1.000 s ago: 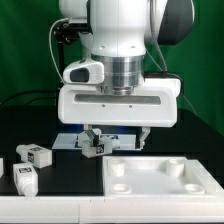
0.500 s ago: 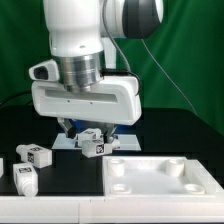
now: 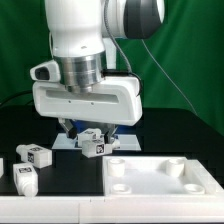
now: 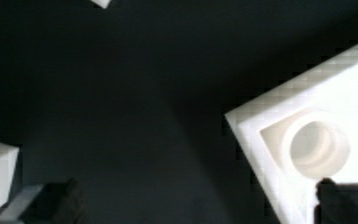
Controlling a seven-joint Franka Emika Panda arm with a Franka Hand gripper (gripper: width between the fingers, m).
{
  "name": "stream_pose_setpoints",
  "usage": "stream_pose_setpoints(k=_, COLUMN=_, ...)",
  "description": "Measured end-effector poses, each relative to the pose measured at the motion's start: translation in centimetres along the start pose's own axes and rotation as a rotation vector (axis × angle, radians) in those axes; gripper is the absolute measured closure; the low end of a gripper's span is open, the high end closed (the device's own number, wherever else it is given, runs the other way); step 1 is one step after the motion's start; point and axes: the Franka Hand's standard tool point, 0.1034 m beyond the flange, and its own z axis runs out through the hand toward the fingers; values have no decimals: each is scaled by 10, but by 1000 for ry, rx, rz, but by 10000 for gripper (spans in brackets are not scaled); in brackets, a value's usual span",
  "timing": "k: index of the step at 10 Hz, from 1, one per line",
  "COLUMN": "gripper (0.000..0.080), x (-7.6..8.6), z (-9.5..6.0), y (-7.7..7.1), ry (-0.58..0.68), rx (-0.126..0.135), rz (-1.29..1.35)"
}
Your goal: Assemble one leg
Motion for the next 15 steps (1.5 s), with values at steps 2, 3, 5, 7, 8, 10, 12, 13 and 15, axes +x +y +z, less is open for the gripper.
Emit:
stream_pose_setpoints(k=2, gripper=151, x=-7, z=1, y=10, ry=-83, rx=115, rz=161)
stream_pose_setpoints(k=3, gripper=151, x=-9, z=-1, y=9, ry=-90, rx=119, rz=163)
stream_pose_setpoints(k=5, gripper=151, x=-9, z=1, y=11, ry=-104, rx=116, rz=166)
stream_pose_setpoints(k=7, gripper=151, x=-24, z=4, y=17, ry=-229, rx=121, rz=190)
stream_pose_setpoints(k=8, gripper=151, x=-26, z=3, y=27, ry=-375, rx=133, rz=218)
stream_pose_setpoints(k=10, gripper=151, x=-21, z=7, y=43, ry=-556, rx=153, rz=263)
stream_pose_setpoints(k=12, gripper=151, x=-24, z=12, y=47, ry=-631, rx=152, rz=268)
stream_pose_setpoints(k=13, gripper=151, x=-21, z=13, y=48, ry=-620, rx=150, rz=269)
stream_pose_setpoints(k=15, gripper=151, x=-35, z=23, y=51, ry=-651, rx=150, rz=310)
